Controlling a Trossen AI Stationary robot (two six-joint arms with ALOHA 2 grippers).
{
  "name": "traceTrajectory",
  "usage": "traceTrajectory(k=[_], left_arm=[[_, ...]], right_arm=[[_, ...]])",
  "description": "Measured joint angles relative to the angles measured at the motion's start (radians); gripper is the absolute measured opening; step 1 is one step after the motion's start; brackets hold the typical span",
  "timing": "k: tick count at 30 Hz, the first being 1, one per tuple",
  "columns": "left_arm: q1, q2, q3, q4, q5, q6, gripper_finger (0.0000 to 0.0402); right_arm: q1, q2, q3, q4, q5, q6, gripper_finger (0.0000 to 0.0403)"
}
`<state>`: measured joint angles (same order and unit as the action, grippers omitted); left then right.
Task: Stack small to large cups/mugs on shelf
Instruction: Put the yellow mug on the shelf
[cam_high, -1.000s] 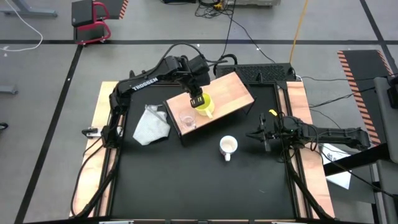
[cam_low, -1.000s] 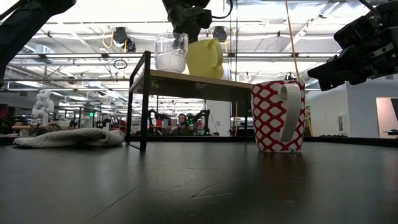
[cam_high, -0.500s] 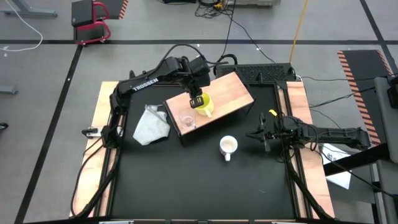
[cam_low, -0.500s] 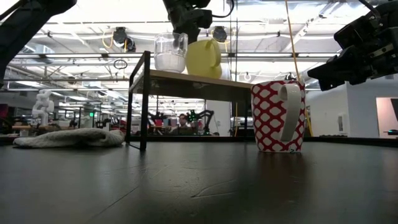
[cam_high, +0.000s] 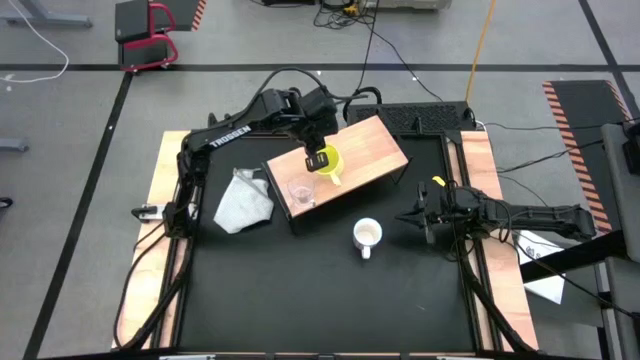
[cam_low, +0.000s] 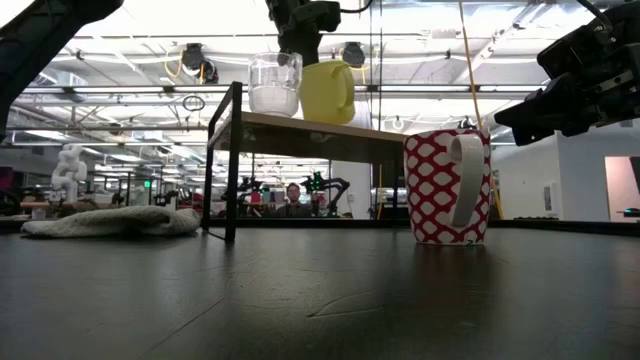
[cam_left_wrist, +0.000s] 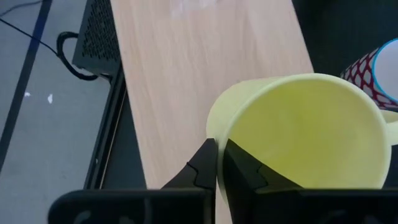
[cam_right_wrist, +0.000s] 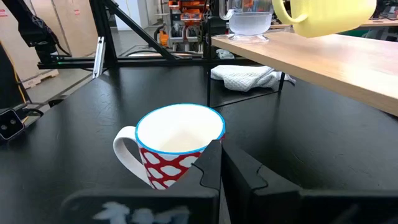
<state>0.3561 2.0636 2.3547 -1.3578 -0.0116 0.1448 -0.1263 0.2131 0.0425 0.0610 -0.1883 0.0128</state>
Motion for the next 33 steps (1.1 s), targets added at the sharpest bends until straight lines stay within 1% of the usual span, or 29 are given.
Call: traceTrajectory(k=[6,11,15,19,23,29,33], left_arm=[[-0.001,0.000,0.000,-0.005,0.000,0.000,0.0007],[0.000,0.000,0.000,-0.036,0.013,0.031,0.0014],[-0.001,0.000,0.000,-0.041,0.037,0.037,0.0006],[0.000,-0.001,0.000,-0.062,0.037,0.047,0.0011],[0.000,-0.001,0.000,-0.065,0.037,0.064,0.0006],[0.000,-0.002,0.001,-0.058,0.037,0.056,0.0028],[-0.002,-0.002,0.001,-0.057,0.038,0.056,0.0034]], right_arm=[[0.000,0.000,0.000,0.001,0.000,0.001,0.0000],[0.000,0.000,0.000,0.013,0.000,0.001,0.0000],[0.000,0.000,0.000,0.032,0.000,0.001,0.0000],[0.000,0.000,0.000,0.033,0.000,0.001,0.0000],[0.000,0.000,0.000,0.035,0.000,0.001,0.0000],[0.000,0.000,0.000,0.035,0.000,0.001,0.0000],[0.000,0.000,0.000,0.032,0.000,0.002,0.0000]])
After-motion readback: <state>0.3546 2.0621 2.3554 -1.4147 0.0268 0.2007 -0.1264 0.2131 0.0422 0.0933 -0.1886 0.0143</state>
